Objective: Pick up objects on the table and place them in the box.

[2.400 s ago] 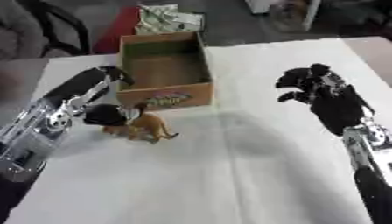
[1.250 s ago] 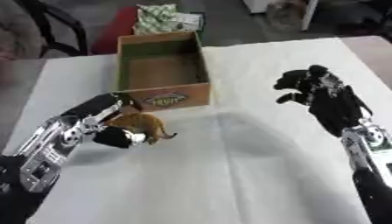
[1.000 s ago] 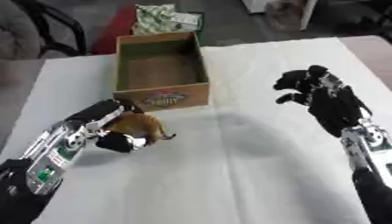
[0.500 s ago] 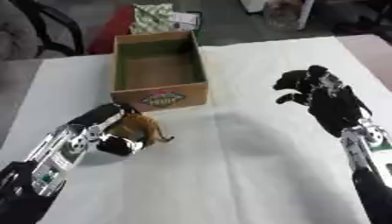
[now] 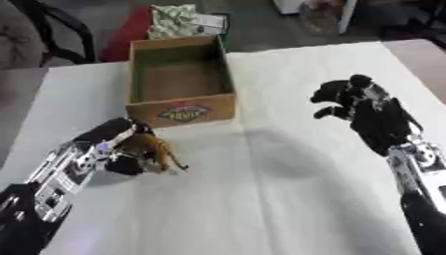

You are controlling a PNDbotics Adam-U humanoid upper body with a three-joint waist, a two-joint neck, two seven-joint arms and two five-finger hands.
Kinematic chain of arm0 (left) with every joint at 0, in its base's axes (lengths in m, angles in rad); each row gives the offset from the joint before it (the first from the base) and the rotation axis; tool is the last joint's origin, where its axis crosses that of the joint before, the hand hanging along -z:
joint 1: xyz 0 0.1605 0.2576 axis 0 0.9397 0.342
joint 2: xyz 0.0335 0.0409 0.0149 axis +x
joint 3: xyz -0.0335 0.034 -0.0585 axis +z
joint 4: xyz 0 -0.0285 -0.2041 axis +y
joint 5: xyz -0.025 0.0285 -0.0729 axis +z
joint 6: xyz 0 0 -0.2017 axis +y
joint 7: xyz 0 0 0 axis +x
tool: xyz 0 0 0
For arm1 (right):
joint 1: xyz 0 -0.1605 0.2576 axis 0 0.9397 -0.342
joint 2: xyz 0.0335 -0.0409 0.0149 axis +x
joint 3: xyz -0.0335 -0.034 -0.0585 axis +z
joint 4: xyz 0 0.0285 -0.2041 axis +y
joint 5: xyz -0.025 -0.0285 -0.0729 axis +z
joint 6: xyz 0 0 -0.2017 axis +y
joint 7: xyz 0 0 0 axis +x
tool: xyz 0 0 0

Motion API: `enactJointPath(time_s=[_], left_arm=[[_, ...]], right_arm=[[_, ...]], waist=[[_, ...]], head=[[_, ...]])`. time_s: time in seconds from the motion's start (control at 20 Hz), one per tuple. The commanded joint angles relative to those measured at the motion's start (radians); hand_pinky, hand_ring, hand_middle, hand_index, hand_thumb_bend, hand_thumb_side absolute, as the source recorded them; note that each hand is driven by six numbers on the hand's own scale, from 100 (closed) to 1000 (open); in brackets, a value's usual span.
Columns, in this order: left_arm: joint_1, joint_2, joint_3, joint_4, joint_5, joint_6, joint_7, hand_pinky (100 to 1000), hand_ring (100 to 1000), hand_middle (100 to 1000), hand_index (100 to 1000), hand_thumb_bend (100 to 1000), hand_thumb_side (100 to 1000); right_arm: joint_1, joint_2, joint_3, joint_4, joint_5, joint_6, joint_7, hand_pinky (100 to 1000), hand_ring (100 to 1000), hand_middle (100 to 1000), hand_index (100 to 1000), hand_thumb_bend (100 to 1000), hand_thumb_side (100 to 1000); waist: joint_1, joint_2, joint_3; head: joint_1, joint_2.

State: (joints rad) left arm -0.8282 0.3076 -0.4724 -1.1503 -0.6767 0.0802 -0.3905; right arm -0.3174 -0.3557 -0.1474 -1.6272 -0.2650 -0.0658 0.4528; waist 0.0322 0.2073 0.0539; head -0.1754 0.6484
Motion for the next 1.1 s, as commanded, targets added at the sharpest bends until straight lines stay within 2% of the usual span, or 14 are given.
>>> enactJointPath(time_s=[0.05,0.2,0.65,0.9,1.1], left_arm=[[-0.013,0.011,0.005,-0.015,0.004,-0.003,0.002,518,598,440,647,100,245],[-0.019,0.022,0.009,-0.034,0.008,0.005,0.01,501,558,394,610,100,245],[-0.085,0.077,0.021,-0.137,-0.064,0.023,-0.023,514,539,382,610,100,245],[-0.093,0.082,0.029,-0.155,-0.081,0.029,-0.035,526,530,382,613,100,244],[-0.162,0.089,0.078,-0.169,-0.13,0.053,0.007,531,524,380,613,100,244]], right_arm=[[-0.015,-0.01,-0.002,-0.008,0.006,-0.002,0.003,654,790,696,775,100,948],[-0.016,-0.011,-0.003,-0.007,0.007,-0.002,0.003,653,790,696,775,100,946],[-0.014,-0.014,-0.003,-0.008,0.007,-0.001,0.003,653,790,696,775,100,945],[-0.013,-0.015,-0.003,-0.008,0.007,-0.001,0.004,653,790,695,774,100,946],[-0.019,-0.018,0.005,-0.008,0.008,-0.001,0.01,652,790,695,774,100,947]], waist=[[-0.002,-0.014,-0.003],[0.0,-0.016,-0.004],[0.007,-0.019,-0.007],[0.008,-0.021,-0.009],[0.013,-0.017,-0.036]], head=[[-0.002,-0.012],[-0.004,-0.012],[-0.008,-0.018],[-0.008,-0.018],[0.001,-0.026]])
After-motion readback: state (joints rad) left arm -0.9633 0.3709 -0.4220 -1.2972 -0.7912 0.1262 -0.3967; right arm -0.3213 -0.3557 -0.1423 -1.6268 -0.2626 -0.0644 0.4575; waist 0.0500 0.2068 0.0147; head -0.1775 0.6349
